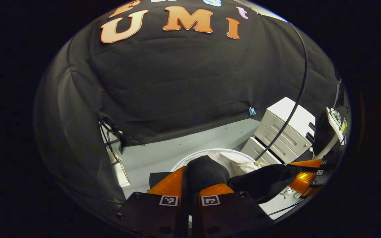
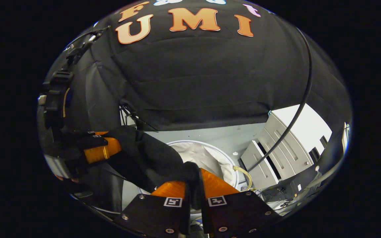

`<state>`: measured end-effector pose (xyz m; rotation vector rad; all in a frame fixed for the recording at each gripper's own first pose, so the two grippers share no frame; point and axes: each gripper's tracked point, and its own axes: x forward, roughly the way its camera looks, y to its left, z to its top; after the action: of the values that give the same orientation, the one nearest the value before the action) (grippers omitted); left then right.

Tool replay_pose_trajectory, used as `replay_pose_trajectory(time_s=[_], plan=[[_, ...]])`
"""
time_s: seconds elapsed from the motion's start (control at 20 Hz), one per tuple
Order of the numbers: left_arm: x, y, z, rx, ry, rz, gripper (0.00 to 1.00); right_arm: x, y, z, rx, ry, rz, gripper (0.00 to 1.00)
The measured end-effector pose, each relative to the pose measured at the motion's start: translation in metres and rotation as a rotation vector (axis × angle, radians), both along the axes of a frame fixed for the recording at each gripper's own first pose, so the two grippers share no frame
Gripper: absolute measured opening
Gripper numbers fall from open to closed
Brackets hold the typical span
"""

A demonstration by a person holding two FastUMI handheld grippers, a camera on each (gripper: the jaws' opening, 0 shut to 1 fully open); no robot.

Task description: Grasp the clothes on the hanger with both hands and then place them into the laundry hamper below.

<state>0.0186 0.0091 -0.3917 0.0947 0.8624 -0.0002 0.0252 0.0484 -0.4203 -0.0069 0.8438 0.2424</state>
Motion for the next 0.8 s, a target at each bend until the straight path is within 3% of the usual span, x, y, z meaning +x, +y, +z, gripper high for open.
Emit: replay_pose_trajectory(time_s=[0.05,0.1,0.15,0.2,0.25,0.3,0.35,0.45,0.8], plan=[[-0.002,0.003,-0.003,-0.005,0.013,0.012,0.11,0.001,0.0,0.005,0.006,-0.015,0.005,0.16],[-0.005,0.008,-0.007,-0.012,0.025,0.015,0.27,0.0,0.001,0.007,0.005,-0.017,0.011,0.29],[-0.007,0.009,-0.009,-0.012,0.037,0.019,0.26,0.002,0.001,0.009,0.001,-0.018,0.014,0.37],[-0.011,0.008,-0.013,-0.018,0.052,0.018,0.4,0.004,0.002,0.008,-0.003,-0.023,0.015,0.42],[-0.015,0.009,-0.015,-0.013,0.058,0.024,0.55,0.003,0.0,0.008,-0.01,-0.022,0.014,0.61],[-0.014,0.011,-0.018,-0.007,0.05,0.029,0.7,0.004,0.001,0.006,-0.015,-0.019,0.008,0.6],[-0.016,0.011,-0.016,-0.004,0.045,0.028,0.84,0.004,0.0,0.006,-0.017,-0.015,0.005,0.76],[-0.02,0.006,-0.016,-0.014,0.047,0.02,0.99,0.001,0.001,0.005,-0.009,-0.009,-0.005,0.85],[-0.016,0.006,-0.001,-0.008,0.009,0.008,0.97,0.002,-0.001,0.021,0.002,-0.033,-0.032,0.92]])
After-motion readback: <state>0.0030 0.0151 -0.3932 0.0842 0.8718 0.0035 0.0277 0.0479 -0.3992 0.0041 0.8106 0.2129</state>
